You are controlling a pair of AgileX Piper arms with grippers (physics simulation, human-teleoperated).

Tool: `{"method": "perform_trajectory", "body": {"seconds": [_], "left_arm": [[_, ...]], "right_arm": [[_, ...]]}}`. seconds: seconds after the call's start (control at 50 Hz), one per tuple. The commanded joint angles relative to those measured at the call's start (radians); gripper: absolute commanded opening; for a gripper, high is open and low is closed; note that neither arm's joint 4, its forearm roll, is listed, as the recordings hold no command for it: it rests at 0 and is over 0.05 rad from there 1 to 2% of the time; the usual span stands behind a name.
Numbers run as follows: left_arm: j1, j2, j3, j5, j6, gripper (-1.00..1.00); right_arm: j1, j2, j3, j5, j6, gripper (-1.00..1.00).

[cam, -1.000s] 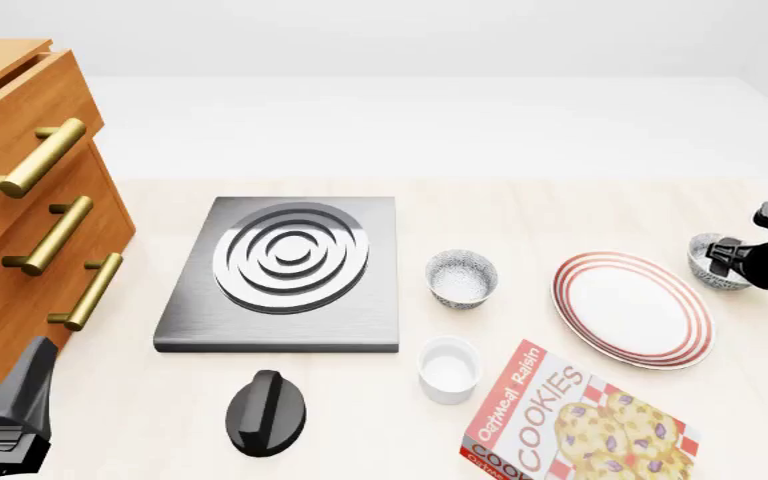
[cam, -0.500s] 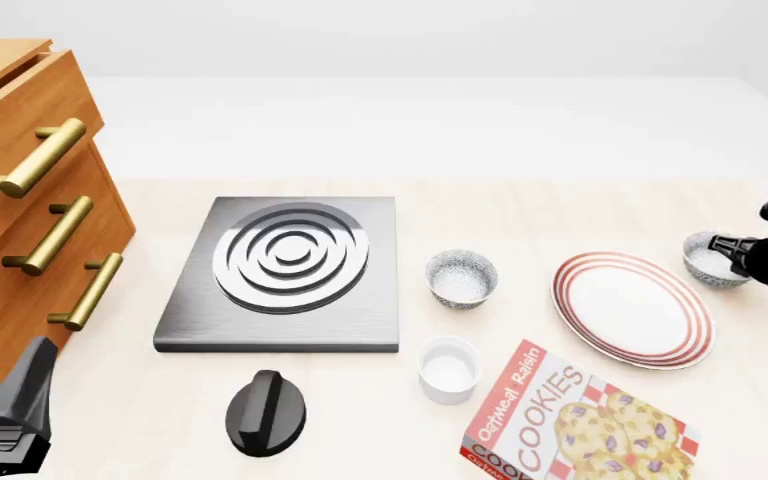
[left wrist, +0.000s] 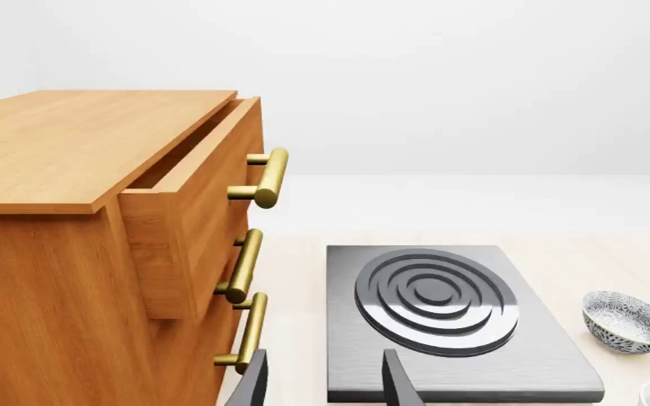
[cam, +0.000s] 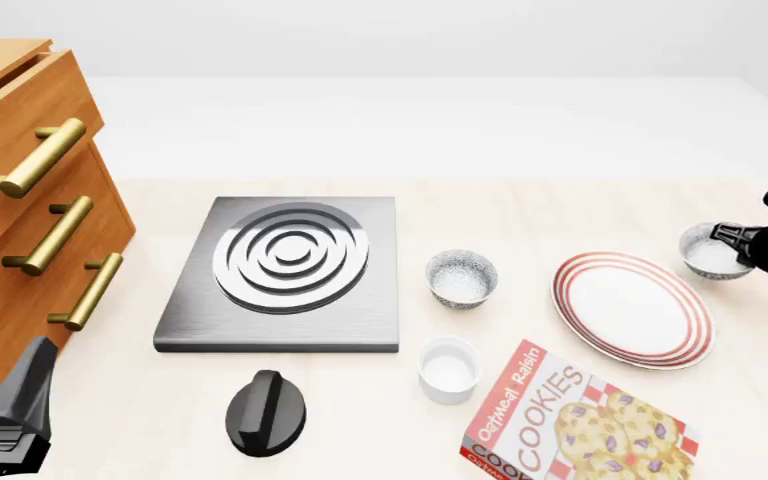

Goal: Pick the akita bowl next to the plate and place it on the plate.

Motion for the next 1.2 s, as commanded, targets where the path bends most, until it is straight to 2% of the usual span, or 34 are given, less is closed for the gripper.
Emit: {"method": "perform_trajectory", "body": {"seconds": [0.02,1.2], "left_arm": [[0.0,0.0,0.0,0.0,0.0,1.0],[0.0,0.0,0.0,0.0,0.0,1.0]], "right_arm": [[0.001,-0.05,0.018,0.005,0.023,-1.0],[0.021,-0.2,0.064,0.029,0.068,-1.0]]}}
